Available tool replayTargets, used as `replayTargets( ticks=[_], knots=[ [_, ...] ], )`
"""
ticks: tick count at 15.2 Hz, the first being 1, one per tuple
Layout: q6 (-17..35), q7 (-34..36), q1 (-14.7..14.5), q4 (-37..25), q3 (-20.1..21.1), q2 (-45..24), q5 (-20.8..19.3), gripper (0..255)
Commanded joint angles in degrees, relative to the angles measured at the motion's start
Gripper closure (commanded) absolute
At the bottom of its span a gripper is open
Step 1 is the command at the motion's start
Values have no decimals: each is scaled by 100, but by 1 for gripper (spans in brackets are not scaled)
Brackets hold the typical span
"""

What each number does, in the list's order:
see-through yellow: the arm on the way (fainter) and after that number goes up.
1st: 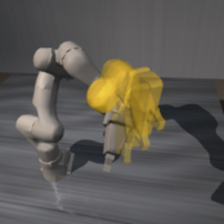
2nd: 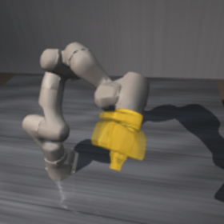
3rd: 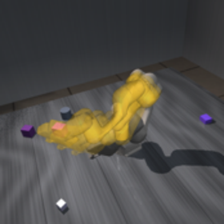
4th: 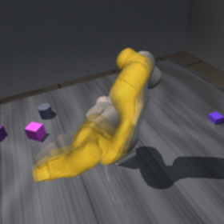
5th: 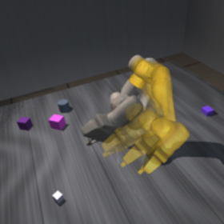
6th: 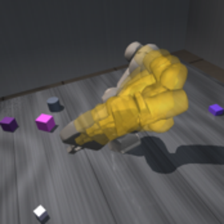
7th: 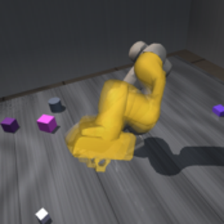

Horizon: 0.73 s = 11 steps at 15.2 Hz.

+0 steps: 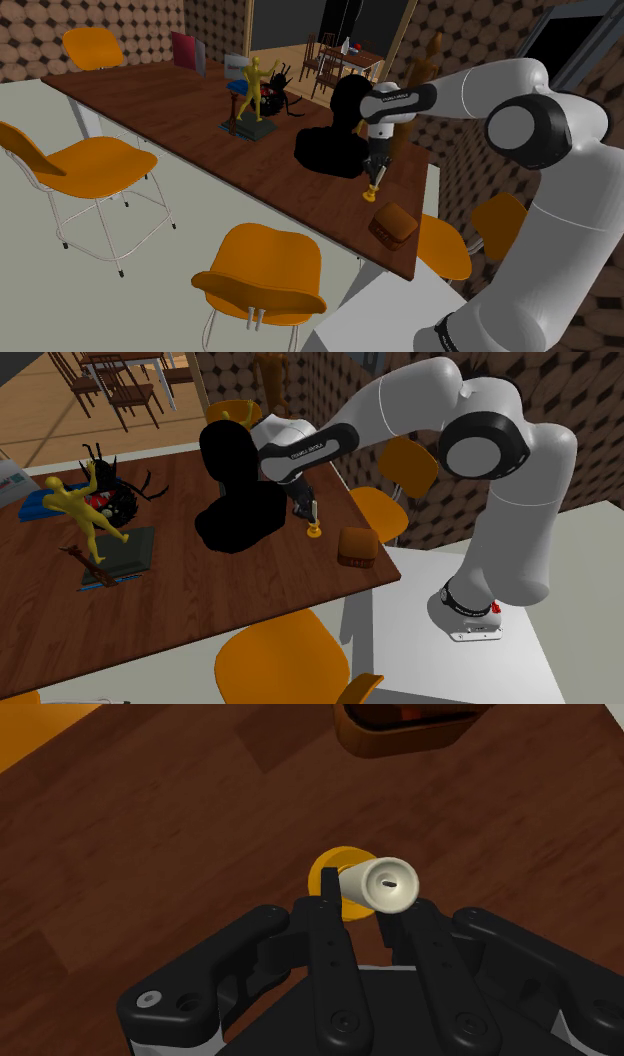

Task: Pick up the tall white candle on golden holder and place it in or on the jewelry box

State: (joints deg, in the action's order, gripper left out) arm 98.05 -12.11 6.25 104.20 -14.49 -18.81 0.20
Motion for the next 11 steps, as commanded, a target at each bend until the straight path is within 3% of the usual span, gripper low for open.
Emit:
replayTargets(
  ticks=[1,11],
  knots=[
    [-135,-2,-2,-58,-9,78,-20,255],
    [-819,2,-18,-485,-30,342,-83,255]
  ],
)
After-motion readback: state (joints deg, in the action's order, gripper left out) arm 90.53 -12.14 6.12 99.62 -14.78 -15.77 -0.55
